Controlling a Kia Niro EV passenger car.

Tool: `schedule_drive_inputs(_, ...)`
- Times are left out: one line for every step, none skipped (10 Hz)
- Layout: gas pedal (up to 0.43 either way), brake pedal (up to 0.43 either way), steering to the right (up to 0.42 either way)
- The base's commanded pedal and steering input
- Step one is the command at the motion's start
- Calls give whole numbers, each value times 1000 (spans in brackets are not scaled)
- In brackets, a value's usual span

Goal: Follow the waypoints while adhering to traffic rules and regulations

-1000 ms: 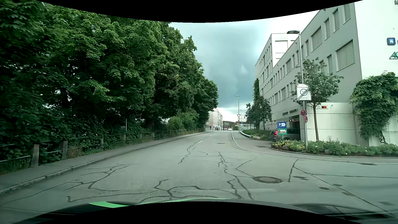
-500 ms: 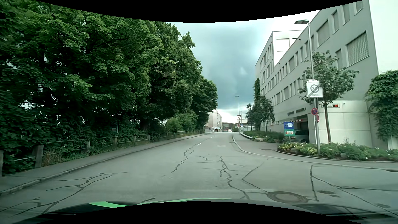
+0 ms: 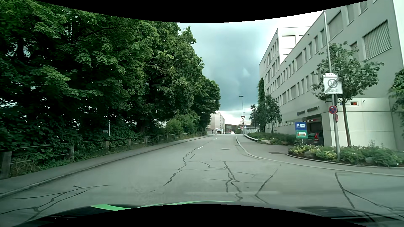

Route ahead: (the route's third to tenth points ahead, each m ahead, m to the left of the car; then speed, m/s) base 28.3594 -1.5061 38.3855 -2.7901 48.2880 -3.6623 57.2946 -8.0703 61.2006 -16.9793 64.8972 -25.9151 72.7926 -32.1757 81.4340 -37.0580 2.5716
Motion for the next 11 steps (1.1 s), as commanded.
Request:
schedule_drive_inputs(260, 0, 10)
schedule_drive_inputs(319, 0, 10)
schedule_drive_inputs(331, 0, 10)
schedule_drive_inputs(350, 0, 10)
schedule_drive_inputs(350, 0, 10)
schedule_drive_inputs(350, 0, 10)
schedule_drive_inputs(350, 0, 10)
schedule_drive_inputs(350, 0, 10)
schedule_drive_inputs(350, 0, 10)
schedule_drive_inputs(350, 0, 10)
schedule_drive_inputs(350, 0, 10)
